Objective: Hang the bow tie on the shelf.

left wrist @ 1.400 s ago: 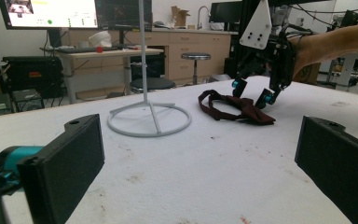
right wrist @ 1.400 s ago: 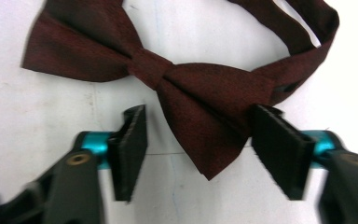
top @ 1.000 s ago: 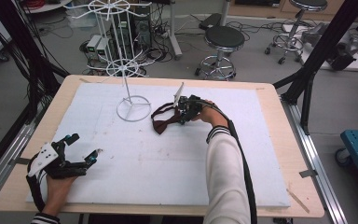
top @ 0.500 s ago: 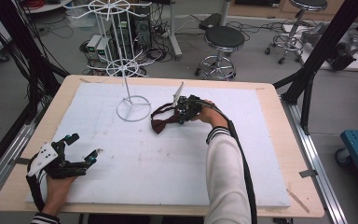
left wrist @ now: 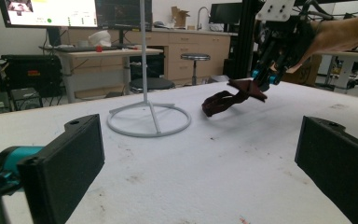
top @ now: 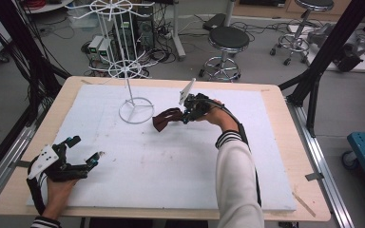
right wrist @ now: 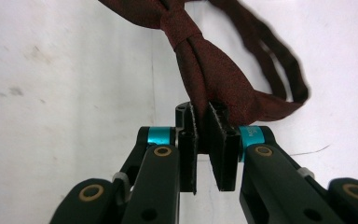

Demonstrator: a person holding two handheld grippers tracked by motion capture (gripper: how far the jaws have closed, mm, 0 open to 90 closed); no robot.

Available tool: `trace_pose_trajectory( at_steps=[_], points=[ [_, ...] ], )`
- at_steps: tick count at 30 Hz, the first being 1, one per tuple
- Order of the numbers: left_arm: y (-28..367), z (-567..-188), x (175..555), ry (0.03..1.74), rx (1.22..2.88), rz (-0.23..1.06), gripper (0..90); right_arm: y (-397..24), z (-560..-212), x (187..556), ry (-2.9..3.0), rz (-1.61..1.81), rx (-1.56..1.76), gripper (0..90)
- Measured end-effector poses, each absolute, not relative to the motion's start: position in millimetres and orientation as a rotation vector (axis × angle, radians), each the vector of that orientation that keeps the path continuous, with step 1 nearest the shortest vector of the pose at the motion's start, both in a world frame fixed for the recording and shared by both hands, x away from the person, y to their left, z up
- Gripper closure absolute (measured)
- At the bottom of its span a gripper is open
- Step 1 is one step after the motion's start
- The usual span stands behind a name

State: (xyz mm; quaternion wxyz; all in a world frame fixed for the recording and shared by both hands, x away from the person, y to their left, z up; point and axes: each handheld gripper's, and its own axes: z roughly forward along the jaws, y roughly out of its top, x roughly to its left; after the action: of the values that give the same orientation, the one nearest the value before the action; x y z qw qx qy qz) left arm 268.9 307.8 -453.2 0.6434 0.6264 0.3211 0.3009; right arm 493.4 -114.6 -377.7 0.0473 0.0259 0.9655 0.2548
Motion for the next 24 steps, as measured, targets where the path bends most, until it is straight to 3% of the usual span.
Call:
trace_pose_trajectory(
  at_steps=[24],
  points=[
    [305,-428,279,0.700,1.454,0.635,1.7,-125,-323,455,2.863,1.033,0.082,82.6]
  ],
)
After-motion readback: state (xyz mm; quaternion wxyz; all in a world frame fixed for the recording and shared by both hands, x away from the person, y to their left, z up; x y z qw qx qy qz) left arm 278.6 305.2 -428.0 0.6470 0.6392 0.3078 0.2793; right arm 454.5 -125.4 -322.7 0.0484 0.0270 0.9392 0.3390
